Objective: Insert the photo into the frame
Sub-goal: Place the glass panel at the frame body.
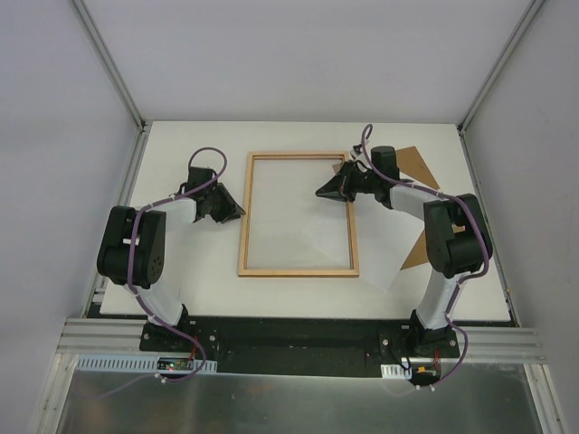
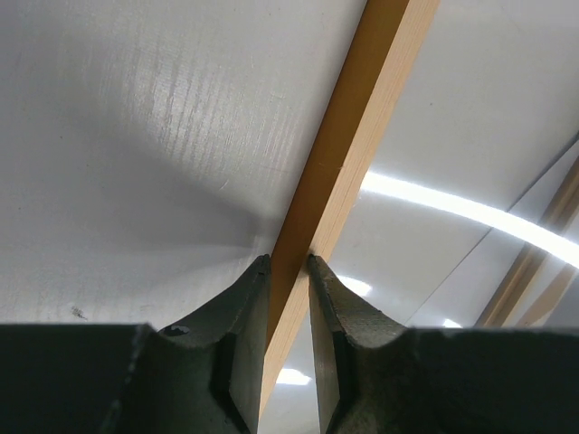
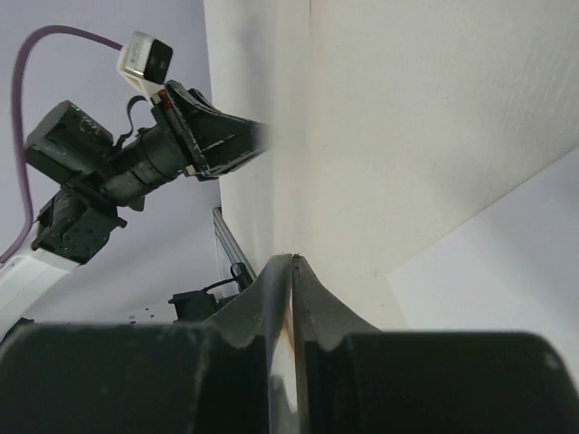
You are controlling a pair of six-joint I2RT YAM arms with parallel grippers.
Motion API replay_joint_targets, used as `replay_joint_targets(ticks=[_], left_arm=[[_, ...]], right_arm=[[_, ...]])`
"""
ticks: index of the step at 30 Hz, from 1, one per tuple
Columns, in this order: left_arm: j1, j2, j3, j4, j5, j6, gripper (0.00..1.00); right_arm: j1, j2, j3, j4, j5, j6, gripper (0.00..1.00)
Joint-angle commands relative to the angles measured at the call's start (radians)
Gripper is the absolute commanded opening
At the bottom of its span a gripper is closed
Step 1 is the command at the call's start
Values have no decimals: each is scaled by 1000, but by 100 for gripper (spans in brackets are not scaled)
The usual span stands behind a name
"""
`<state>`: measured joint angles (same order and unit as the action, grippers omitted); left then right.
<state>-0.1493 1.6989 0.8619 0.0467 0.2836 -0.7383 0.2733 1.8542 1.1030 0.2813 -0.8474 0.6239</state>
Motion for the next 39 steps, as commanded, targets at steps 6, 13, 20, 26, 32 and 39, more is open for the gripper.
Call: replay_joint_targets(ticks=[6, 13, 20, 26, 32, 39], left_arm=[[-15, 56, -18, -93, -37, 45, 22], [-16, 57, -18, -94, -35, 47, 22], [-18, 61, -15, -94, -32, 48, 23], [-18, 61, -15, -94, -32, 48, 23], [-19, 61, -15, -93, -29, 50, 23], [-19, 61, -14, -94, -31, 50, 23]], right_arm=[[27, 34, 66, -159, 22, -124, 15], [27, 53, 92, -217, 56, -162, 20], [27, 59, 110, -275, 102, -204, 33], [26, 57, 132, -343, 160, -246, 42], [26, 56, 159, -416, 221, -288, 47], [24, 48, 181, -493, 307, -342, 55]])
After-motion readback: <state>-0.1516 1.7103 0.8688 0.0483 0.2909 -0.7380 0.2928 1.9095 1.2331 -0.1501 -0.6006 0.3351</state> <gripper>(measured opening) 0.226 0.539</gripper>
